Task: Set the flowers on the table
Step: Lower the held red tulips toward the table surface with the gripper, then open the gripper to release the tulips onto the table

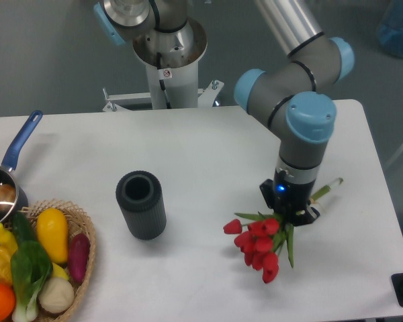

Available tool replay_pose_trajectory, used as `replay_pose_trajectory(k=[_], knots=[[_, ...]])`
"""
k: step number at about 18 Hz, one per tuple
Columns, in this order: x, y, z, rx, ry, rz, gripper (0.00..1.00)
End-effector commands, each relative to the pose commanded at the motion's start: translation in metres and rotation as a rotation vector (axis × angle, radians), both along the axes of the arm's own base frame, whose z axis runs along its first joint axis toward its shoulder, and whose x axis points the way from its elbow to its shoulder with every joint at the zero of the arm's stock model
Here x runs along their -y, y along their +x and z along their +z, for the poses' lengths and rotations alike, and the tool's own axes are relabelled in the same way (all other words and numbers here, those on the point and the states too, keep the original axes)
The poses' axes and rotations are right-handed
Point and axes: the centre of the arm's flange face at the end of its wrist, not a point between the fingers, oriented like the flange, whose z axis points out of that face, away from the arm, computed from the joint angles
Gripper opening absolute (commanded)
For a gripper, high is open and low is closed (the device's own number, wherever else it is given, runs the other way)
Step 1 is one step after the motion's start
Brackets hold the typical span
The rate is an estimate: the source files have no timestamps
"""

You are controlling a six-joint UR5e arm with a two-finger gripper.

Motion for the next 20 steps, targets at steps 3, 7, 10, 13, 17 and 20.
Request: replay_pose_trajectory(k=[3,7,10,13,17,20], knots=[[0.004,-0.001,-0.004,0.009,-0.006,0.002,0.18],[0.005,0.004,-0.012,0.026,-0.015,0.009,0.90],[0.008,0.005,-0.014,0.031,-0.018,0.012,1.00],[0.009,0.003,-0.013,0.024,-0.008,0.007,1.00],[0.013,-0.032,-0.003,0.039,0.096,0.031,1.00],[0.004,-0.058,-0.018,0.036,0.105,-0.019,1.00]])
